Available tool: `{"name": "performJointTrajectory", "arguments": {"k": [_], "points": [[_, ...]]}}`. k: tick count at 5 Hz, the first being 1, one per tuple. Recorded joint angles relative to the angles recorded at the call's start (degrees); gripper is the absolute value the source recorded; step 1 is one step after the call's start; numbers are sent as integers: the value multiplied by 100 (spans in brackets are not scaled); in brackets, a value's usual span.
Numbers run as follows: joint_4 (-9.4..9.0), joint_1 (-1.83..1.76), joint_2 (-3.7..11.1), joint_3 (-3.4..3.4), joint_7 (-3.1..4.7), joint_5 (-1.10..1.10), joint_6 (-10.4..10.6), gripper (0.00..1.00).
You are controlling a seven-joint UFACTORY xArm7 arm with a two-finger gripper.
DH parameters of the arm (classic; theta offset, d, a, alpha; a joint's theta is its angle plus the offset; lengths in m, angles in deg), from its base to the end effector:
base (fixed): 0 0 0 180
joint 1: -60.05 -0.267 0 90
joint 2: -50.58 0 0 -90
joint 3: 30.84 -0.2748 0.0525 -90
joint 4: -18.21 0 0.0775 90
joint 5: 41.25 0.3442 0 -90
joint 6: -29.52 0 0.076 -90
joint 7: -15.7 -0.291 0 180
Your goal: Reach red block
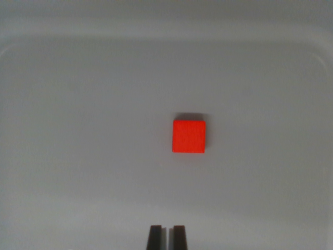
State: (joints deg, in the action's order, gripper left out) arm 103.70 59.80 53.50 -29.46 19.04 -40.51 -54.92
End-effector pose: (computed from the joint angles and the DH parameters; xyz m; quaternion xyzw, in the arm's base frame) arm 0.4842 -0.0059 0.2778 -0.9997 -0.0186 0.0161 0.0064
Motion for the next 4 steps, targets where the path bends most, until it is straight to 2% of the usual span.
{"name": "performJointTrajectory", "arguments": {"k": [1, 2, 3, 4], "points": [[0, 0, 0, 0, 0, 0, 0, 0], [-104, 14, 102, 0, 23, 8, 206, 0], [-104, 14, 102, 0, 23, 8, 206, 0], [-217, 28, 213, -1, 47, 16, 429, 0]]}}
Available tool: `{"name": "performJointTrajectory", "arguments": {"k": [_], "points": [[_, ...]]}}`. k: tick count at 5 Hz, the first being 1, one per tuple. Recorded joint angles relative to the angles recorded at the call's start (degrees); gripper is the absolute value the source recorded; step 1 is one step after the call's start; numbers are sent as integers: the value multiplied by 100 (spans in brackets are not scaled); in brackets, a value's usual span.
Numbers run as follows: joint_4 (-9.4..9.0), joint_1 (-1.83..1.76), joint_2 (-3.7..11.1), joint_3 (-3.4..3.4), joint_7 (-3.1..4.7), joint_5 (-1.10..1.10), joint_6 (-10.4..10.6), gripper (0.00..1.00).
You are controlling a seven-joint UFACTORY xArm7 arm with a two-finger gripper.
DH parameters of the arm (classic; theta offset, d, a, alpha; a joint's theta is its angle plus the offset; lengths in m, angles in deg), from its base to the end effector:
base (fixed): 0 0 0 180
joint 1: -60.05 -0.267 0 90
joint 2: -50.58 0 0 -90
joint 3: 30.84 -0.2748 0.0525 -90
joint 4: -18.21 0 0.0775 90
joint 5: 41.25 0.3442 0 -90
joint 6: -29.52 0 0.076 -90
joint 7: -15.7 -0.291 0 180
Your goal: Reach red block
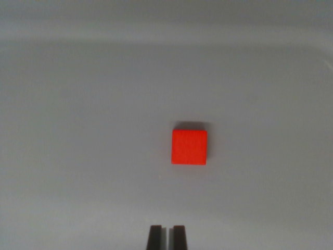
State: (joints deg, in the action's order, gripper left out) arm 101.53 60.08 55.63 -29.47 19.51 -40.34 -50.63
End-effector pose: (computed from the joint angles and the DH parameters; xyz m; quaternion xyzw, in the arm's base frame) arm 0.4956 -0.0078 0.2487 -0.9997 -0.0196 0.0161 0.0075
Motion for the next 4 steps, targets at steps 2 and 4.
{"name": "performJointTrajectory", "arguments": {"k": [2, 4], "points": [[-120, 16, 118, -1, 26, 9, 239, 0], [-241, 31, 237, -1, 52, 18, 477, 0]]}}
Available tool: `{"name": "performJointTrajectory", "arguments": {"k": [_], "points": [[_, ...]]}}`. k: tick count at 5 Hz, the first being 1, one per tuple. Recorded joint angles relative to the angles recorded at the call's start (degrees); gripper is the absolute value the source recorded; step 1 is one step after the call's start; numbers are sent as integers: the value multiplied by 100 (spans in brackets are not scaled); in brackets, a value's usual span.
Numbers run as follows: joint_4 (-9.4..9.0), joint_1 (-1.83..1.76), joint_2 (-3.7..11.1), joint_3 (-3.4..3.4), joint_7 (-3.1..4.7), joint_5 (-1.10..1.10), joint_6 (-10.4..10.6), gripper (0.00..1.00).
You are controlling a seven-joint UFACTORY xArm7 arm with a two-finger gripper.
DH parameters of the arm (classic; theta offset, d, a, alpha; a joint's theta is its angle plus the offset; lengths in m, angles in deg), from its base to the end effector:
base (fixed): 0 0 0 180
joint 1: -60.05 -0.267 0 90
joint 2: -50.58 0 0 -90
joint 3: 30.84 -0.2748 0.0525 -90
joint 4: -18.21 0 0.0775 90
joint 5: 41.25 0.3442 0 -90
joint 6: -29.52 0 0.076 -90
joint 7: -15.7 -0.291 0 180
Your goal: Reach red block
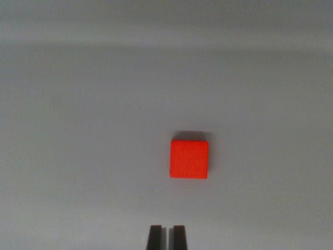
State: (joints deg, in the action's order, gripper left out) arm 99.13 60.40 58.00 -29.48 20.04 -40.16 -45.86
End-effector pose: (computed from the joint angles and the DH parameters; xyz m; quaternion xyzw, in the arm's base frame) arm 0.5059 -0.0102 0.2160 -0.9996 -0.0205 0.0160 0.0085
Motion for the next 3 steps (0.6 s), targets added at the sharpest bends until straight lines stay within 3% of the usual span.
{"name": "performJointTrajectory", "arguments": {"k": [1, 2, 3], "points": [[0, 0, 0, 0, 0, 0, 0, 0], [-132, 17, 129, -1, 29, 10, 261, 0], [-132, 17, 129, -1, 29, 10, 261, 0]]}}
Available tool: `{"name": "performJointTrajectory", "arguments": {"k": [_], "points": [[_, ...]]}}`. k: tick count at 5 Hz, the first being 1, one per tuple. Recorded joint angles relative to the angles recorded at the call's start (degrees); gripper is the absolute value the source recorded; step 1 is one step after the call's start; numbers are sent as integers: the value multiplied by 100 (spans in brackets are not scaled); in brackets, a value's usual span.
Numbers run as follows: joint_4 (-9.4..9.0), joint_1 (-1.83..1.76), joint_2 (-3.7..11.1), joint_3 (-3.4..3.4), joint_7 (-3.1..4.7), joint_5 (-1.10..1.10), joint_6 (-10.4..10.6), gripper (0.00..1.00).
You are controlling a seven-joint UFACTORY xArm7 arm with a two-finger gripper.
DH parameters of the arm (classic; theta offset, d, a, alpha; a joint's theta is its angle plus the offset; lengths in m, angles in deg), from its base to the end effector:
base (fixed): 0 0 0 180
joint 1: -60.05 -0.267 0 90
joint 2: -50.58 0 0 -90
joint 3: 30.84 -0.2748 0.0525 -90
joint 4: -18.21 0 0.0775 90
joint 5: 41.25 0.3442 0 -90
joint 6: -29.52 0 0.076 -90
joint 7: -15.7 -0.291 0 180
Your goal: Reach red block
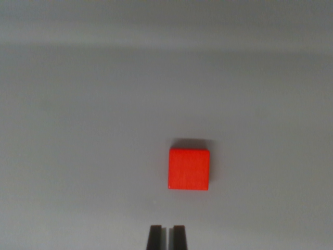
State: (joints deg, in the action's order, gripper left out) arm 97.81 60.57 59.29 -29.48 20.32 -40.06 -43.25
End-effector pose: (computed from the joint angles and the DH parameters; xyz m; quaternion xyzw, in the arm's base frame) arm 0.5104 -0.0116 0.1979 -0.9996 -0.0208 0.0159 0.0090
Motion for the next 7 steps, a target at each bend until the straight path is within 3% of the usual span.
{"name": "performJointTrajectory", "arguments": {"k": [1, 2, 3, 4, 5, 6, 7], "points": [[-135, 18, 133, -1, 29, 10, 267, 0], [-135, 18, 133, -1, 29, 10, 267, 0], [-272, 35, 267, -1, 59, 21, 539, 0], [-272, 35, 267, -1, 59, 21, 539, 0], [-409, 53, 403, -2, 89, 31, 811, 0], [-409, 53, 403, -2, 89, 31, 811, 0], [-545, 71, 536, -3, 118, 41, 1080, 0]]}}
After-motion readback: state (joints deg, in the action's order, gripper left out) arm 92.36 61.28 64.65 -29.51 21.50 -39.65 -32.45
